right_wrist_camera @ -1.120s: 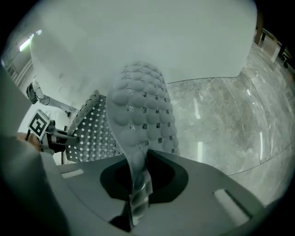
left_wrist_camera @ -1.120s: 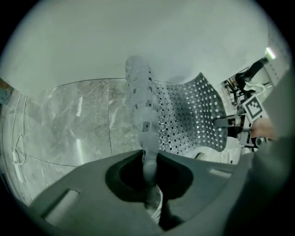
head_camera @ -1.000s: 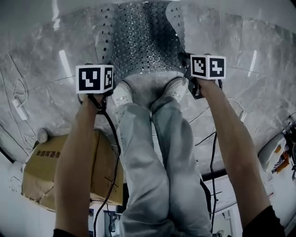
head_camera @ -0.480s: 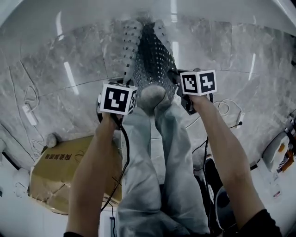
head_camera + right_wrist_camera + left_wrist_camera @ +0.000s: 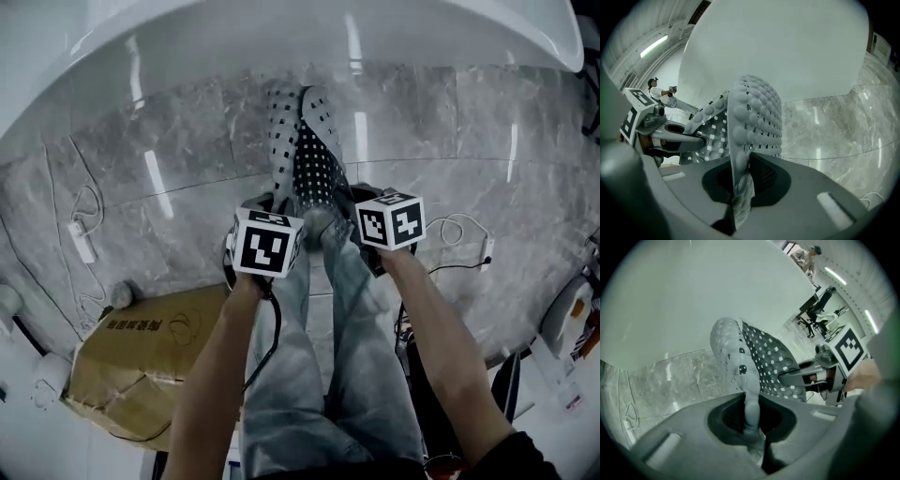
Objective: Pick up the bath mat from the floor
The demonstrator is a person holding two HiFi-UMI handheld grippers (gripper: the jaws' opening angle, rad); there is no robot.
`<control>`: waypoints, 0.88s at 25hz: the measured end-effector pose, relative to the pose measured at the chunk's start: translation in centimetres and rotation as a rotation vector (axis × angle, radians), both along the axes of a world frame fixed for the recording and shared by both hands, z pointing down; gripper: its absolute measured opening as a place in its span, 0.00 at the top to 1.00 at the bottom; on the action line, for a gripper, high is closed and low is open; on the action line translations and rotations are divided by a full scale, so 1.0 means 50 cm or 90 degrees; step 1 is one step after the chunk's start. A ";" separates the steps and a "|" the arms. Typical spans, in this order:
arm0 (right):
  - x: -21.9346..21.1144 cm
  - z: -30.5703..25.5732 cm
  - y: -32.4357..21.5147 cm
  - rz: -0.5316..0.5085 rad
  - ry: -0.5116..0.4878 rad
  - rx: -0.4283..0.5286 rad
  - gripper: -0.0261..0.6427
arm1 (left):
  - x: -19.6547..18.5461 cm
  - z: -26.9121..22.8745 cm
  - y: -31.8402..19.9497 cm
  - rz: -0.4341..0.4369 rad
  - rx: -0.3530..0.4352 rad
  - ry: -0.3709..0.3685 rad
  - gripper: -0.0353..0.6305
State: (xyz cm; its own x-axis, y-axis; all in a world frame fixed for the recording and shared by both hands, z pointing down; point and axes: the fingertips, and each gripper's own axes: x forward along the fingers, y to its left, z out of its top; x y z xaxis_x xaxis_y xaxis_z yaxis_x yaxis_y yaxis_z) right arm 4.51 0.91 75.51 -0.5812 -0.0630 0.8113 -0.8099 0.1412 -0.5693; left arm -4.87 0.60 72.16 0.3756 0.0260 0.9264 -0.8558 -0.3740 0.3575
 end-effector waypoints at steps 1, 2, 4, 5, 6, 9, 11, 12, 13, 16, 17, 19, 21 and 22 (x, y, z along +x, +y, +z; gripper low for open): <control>-0.001 -0.021 -0.001 -0.001 -0.002 0.011 0.93 | 0.000 -0.021 0.000 -0.001 0.009 0.001 0.91; -0.002 -0.041 -0.004 -0.001 -0.004 0.024 0.93 | 0.001 -0.042 -0.003 0.000 0.021 0.004 0.91; -0.002 -0.077 -0.016 0.006 -0.009 0.050 0.93 | 0.005 -0.080 -0.019 0.003 0.059 0.015 0.91; -0.004 -0.094 -0.027 0.011 -0.010 0.064 0.93 | 0.004 -0.098 -0.028 0.004 0.078 0.019 0.91; -0.008 -0.111 -0.039 0.015 -0.008 0.081 0.93 | -0.002 -0.118 -0.035 0.004 0.092 0.019 0.91; -0.021 -0.170 -0.056 0.025 0.007 0.127 0.93 | -0.030 -0.192 -0.030 0.008 0.111 0.018 0.91; -0.024 -0.218 -0.059 0.026 0.025 0.154 0.93 | -0.043 -0.249 -0.030 0.012 0.129 0.029 0.91; -0.028 -0.242 -0.065 0.027 0.031 0.168 0.93 | -0.051 -0.277 -0.036 0.016 0.142 0.032 0.91; -0.035 -0.268 -0.071 0.029 0.034 0.182 0.93 | -0.061 -0.304 -0.041 0.020 0.156 0.032 0.91; -0.059 -0.353 -0.079 0.035 0.035 0.211 0.93 | -0.085 -0.390 -0.053 0.023 0.195 0.039 0.91; -0.064 -0.386 -0.082 0.038 0.034 0.223 0.93 | -0.086 -0.422 -0.057 0.020 0.206 0.049 0.91; -0.071 -0.456 -0.083 0.045 0.030 0.248 0.93 | -0.086 -0.488 -0.059 0.015 0.224 0.065 0.91; -0.081 -0.521 -0.082 0.054 0.023 0.270 0.93 | -0.091 -0.551 -0.060 0.012 0.245 0.069 0.91; -0.086 -0.551 -0.084 0.059 0.019 0.279 0.93 | -0.094 -0.582 -0.064 0.010 0.257 0.070 0.91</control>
